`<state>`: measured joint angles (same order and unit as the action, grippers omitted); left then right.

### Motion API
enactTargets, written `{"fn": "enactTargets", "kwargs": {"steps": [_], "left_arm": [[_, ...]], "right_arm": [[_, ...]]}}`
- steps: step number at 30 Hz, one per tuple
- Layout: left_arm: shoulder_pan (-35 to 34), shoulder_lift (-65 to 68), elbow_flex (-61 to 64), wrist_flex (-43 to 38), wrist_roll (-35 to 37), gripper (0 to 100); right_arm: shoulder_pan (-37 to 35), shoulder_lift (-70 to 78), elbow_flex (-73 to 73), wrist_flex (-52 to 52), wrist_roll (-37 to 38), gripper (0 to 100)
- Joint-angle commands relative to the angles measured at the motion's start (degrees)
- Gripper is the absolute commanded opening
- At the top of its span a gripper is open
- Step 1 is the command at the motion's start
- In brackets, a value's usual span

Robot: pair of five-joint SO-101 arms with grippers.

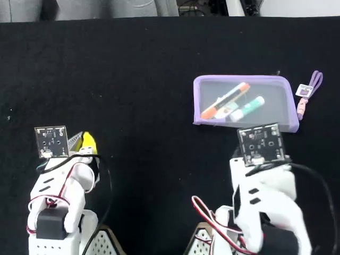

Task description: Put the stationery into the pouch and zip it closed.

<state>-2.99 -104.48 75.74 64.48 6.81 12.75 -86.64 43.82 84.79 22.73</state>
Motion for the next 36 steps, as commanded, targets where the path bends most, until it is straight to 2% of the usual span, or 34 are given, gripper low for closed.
{"fn": "enactTargets", "kwargs": {"steps": [1, 6, 10, 15, 19, 25, 36], "left_arm": [[-2.3, -0.1, 1.1, 0.5, -1.5, 3], [-6.9, -0.1, 8.2, 0.6, -8.6, 3], [-7.3, -0.1, 11.1, 2.2, -8.8, 3], [-7.4, -0.1, 13.9, 5.7, -9.0, 3], [-7.3, -0.1, 16.0, 6.1, -9.2, 3], [-7.3, -0.1, 18.9, 6.2, -9.2, 3], [-8.6, 0.2, 21.7, 8.1, -9.3, 3]], "right_arm": [[0.8, -4.4, 5.2, -3.8, -0.2, 2.1], [0.8, -9.7, 15.4, -8.6, -0.4, 2.1], [0.0, -14.8, 25.5, -10.1, -1.4, 1.9], [-0.2, -22.3, 27.6, -10.0, -4.0, 2.1], [-0.3, -21.5, 30.1, -11.9, -4.0, 2.1], [-0.1, -21.8, 43.0, -17.0, -4.0, 2.1], [-0.3, -21.8, 52.2, -17.0, -4.0, 2.1]]}}
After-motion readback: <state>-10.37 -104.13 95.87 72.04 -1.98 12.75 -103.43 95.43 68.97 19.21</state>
